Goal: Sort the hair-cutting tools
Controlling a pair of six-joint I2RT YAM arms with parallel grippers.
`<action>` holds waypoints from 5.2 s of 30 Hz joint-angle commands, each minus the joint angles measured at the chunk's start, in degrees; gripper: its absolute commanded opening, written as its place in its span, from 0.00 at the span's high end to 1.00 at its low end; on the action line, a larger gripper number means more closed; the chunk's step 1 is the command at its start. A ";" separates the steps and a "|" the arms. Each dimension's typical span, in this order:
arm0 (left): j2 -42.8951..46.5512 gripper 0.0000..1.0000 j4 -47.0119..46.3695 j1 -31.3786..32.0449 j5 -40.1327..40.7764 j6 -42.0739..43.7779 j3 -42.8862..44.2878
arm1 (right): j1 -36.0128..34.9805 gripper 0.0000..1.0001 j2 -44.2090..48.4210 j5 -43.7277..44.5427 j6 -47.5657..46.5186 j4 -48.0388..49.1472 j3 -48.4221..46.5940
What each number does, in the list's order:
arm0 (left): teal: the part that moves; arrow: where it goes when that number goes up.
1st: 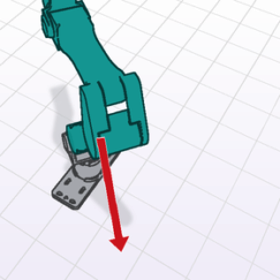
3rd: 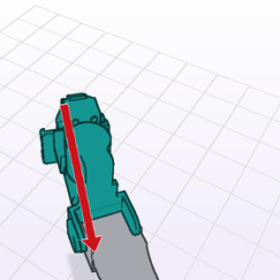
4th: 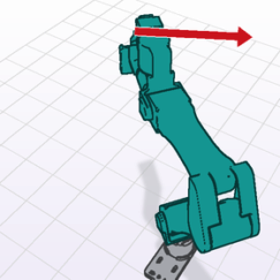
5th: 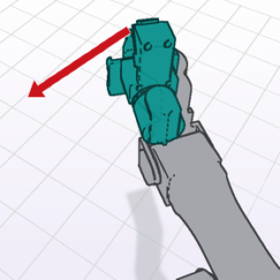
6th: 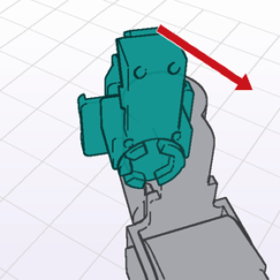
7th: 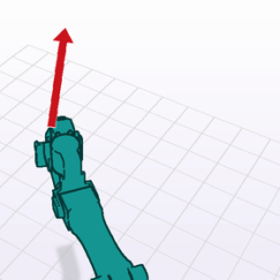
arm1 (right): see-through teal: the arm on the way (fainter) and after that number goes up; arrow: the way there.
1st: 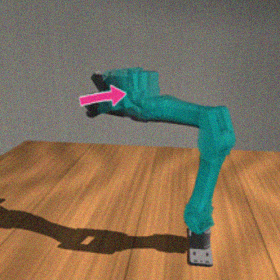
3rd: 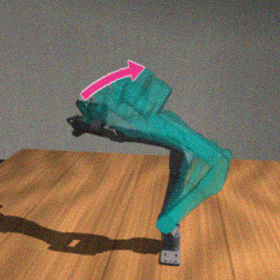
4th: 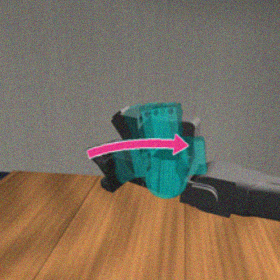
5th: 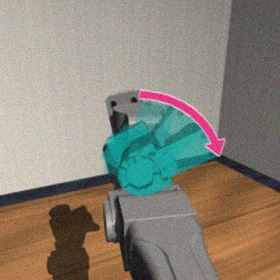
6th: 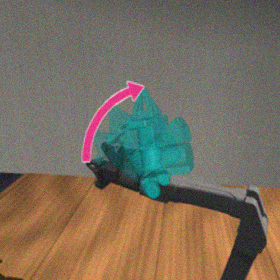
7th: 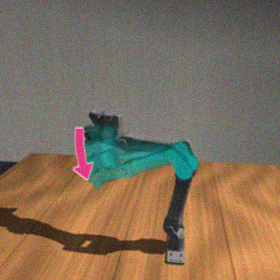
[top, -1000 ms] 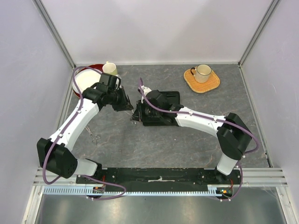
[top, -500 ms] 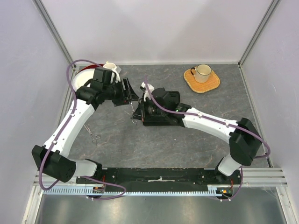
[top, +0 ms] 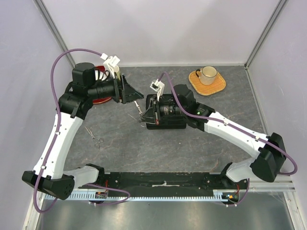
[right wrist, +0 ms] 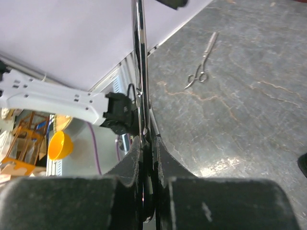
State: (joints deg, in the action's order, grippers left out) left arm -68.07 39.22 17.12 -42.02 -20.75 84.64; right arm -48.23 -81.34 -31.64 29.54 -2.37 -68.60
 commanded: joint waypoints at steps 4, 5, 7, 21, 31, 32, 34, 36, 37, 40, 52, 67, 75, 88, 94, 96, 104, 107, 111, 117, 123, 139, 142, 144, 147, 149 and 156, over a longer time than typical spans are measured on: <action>1.10 0.30 -4.68 -2.18 -17.38 2.91 2.54 | 0.15 1.00 4.70 -9.93 -3.79 1.05 -2.86; 1.01 0.31 -4.68 -2.27 -19.57 2.91 2.72 | 0.15 1.00 4.79 -9.85 -3.79 1.05 -3.29; 0.84 0.34 -5.21 -2.27 -21.69 2.39 2.55 | 0.06 1.00 4.70 -10.28 -3.96 0.97 -3.65; 0.22 0.98 -4.95 -2.27 -23.38 0.27 -1.50 | 0.24 1.00 2.94 -8.18 -3.96 1.14 -5.58; -4.96 0.98 -3.62 -2.71 -7.83 -10.78 8.60 | 0.33 0.02 8.56 9.11 -0.99 1.93 -2.77; -5.66 0.98 -3.54 -2.71 -6.07 -16.02 11.05 | 0.33 0.02 9.00 13.49 0.07 1.93 -2.51; -7.59 0.98 -3.45 -2.89 -2.90 -22.11 13.17 | 0.24 0.02 10.32 17.73 2.35 5.43 -1.10; -8.39 0.98 -4.85 -2.89 -1.84 -29.23 14.94 | 0.41 0.02 11.02 23.19 6.57 7.98 1.17; -8.39 0.98 -5.81 -2.89 -1.40 -31.34 14.85 | 0.41 0.02 11.46 23.98 7.71 11.82 2.14; -7.95 0.98 -10.03 -2.89 1.14 -37.24 14.41 | 0.41 0.02 11.12 22.86 12.99 21.83 4.70; -7.42 0.98 -17.78 -2.80 6.42 -46.57 12.39 | 0.41 0.24 12.16 30.48 24.60 37.71 8.39; -7.25 0.98 -22.17 -2.80 5.72 -49.56 8.52 | 0.33 0.61 11.91 35.95 26.88 36.74 6.90; -6.20 0.95 -23.31 -2.89 6.60 -49.21 6.16 | 0.41 0.98 13.31 40.51 27.41 32.62 8.13; -5.22 0.27 -16.73 -3.33 7.74 -33.76 -6.23 | 11.81 1.00 14.72 38.95 23.20 0.46 5.31; -11.46 0.35 -15.05 -3.15 5.90 -23.48 -13.61 | 21.40 1.00 14.98 23.83 13.63 -2.55 11.64; -14.97 0.36 -16.88 -2.98 5.81 -21.71 -15.20 | 23.26 1.00 14.02 20.40 10.38 -2.72 13.13; -26.66 0.40 -24.45 -2.36 6.34 -17.83 -16.79 | 32.84 1.00 9.81 6.87 4.04 -1.94 16.74; -31.58 0.36 -25.95 -2.18 7.12 -18.01 -14.95 | 36.44 1.00 7.18 2.66 1.49 -1.85 17.79; -38.08 0.32 -26.30 -2.01 8.62 -16.70 -9.25 | 39.52 1.00 3.83 -0.96 -2.81 -1.41 18.24; -47.05 0.33 -24.98 -1.92 12.75 -14.58 -2.21 | 42.51 1.00 -2.23 -2.38 -7.82 -0.17 16.31; -53.11 0.37 -25.25 -1.83 14.51 -13.53 1.92 | 44.80 1.00 -9.79 -5.89 -10.20 -0.35 11.21; -60.60 0.56 -17.87 -1.48 16.88 -13.08 7.38 | 46.29 1.00 -20.43 -12.48 -9.41 8.16 8.13; -61.39 0.62 -17.34 -1.22 17.06 -12.73 7.82 | 46.73 1.00 -21.05 -14.06 -8.01 11.32 8.74; -61.83 0.65 -16.90 -1.13 17.15 -12.73 8.17 | 46.91 1.00 -21.49 -15.90 -7.22 12.74 9.01; -62.18 0.68 -16.64 -0.87 17.06 -12.73 8.44 | 46.91 1.00 -22.28 -17.58 -6.69 14.23 9.53; -62.27 0.69 -16.46 -0.78 17.06 -12.82 8.52 | 46.91 1.00 -22.28 -20.30 -5.29 18.26 11.02; -62.88 0.71 -15.67 -0.60 17.76 -13.44 9.23 | 47.26 1.00 -21.76 -17.06 -7.04 17.49 11.91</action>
State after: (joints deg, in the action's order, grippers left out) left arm -128.53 21.19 15.70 -26.89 -36.12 92.64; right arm -1.50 -103.70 -48.75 24.05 12.32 -56.80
